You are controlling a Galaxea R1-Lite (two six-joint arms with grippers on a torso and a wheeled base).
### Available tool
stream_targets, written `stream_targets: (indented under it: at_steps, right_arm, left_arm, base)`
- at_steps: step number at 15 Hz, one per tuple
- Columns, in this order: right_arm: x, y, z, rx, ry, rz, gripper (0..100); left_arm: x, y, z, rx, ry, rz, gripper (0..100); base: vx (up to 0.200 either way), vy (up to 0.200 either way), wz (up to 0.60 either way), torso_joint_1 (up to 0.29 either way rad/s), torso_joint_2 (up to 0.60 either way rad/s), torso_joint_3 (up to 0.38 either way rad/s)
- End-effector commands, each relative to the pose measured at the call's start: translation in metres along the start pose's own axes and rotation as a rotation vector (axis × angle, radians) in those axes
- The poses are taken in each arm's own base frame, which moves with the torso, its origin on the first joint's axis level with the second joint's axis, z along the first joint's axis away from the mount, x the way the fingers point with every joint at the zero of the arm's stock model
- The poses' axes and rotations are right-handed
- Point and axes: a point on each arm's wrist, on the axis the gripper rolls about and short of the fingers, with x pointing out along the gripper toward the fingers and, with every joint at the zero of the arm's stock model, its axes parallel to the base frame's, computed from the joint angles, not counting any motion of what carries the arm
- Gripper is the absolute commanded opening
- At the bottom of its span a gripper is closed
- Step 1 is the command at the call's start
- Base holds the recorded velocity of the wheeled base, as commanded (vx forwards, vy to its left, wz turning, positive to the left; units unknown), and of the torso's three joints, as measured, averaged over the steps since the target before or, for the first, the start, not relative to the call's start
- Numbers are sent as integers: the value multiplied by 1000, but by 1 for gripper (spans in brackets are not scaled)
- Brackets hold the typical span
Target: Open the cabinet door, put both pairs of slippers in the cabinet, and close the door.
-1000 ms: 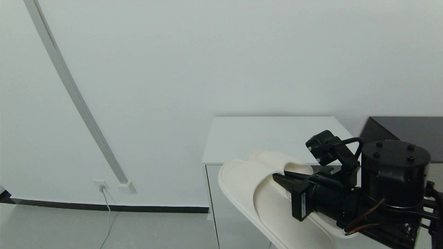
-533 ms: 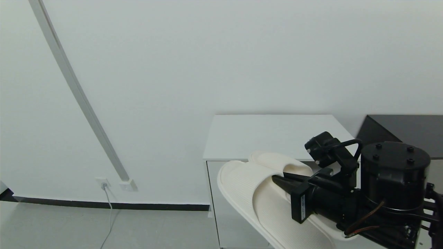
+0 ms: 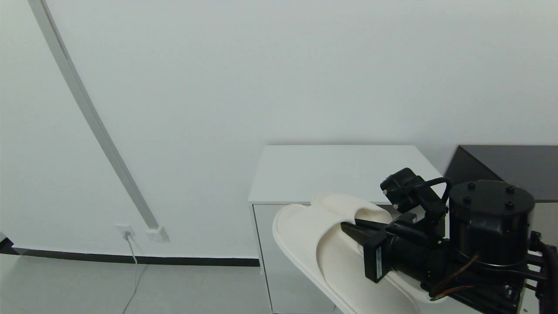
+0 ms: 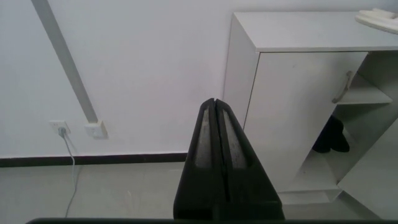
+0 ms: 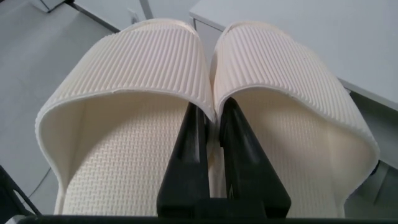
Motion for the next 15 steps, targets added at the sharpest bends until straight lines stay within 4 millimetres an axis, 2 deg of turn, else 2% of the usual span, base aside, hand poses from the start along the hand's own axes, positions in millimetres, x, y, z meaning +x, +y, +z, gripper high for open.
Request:
stream_targets:
  at_steps: [1,13,15]
  right_arm:
    - [1,0,-1,-1,4,0,0]
    - [1,0,-1,-1,5,-2,0]
    - [1,0,-2,0,8,-2,0]
  left_arm:
    - [0,0,0,0,1,-1,0]
    - [0,0,0,0,1,-1,0]
    - [0,0,0,0,1,-1,0]
  base:
    - [0,-200,0,2,-2,-2]
    - [0,-200,0,4,4,4]
    - [0,0,0,0,0,0]
